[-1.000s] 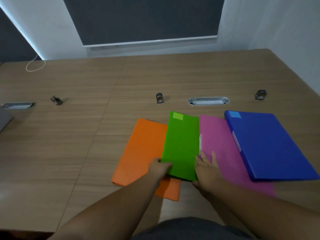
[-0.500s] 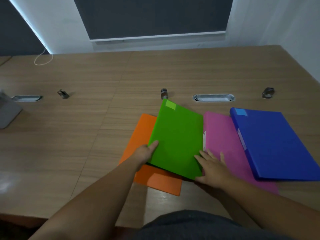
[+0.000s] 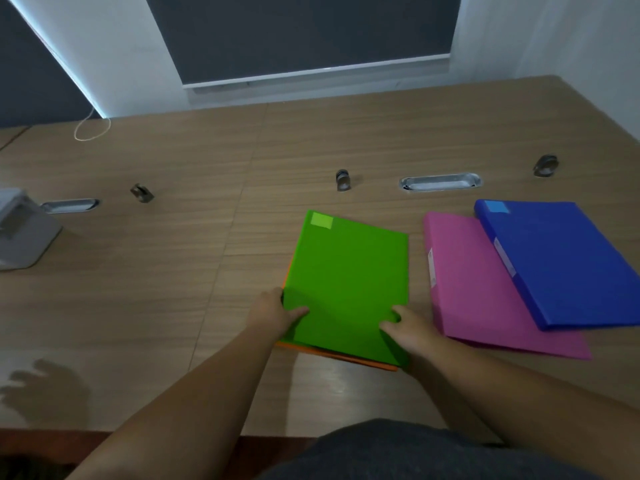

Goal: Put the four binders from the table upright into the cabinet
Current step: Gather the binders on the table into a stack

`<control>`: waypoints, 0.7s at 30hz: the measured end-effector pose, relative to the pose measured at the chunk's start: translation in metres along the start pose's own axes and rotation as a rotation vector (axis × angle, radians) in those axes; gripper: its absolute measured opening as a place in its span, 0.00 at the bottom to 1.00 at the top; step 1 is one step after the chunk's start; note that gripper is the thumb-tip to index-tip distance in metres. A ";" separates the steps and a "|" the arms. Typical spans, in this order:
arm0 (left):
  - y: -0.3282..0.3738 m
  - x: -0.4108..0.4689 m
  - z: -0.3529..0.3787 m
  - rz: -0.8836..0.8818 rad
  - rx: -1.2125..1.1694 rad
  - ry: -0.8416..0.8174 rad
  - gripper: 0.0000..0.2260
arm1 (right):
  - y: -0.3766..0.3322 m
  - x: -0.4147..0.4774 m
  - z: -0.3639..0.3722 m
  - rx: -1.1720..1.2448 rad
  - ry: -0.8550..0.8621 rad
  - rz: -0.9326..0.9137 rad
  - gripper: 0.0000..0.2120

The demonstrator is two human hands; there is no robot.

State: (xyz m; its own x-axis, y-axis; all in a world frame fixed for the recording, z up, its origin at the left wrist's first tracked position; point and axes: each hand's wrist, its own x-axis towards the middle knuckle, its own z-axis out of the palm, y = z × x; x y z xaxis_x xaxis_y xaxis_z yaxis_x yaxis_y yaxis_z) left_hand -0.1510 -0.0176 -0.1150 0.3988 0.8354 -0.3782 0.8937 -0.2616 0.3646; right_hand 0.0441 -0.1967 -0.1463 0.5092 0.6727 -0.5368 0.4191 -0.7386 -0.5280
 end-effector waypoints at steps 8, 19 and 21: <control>0.071 -0.010 0.026 0.336 0.148 0.214 0.30 | 0.029 -0.023 -0.043 0.424 0.280 -0.022 0.14; 0.225 -0.015 0.098 0.166 -0.476 -0.392 0.06 | 0.163 -0.027 -0.175 0.422 0.761 0.228 0.15; 0.241 -0.011 0.110 0.100 -0.540 -0.409 0.06 | 0.190 -0.019 -0.200 0.361 0.798 0.308 0.18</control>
State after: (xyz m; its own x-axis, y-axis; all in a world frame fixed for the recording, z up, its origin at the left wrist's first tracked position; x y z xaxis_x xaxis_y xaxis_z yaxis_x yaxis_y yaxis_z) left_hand 0.0828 -0.1431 -0.1167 0.6144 0.5423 -0.5730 0.6631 0.0386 0.7475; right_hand 0.2646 -0.3587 -0.1043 0.9819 0.1202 -0.1461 -0.0120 -0.7311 -0.6821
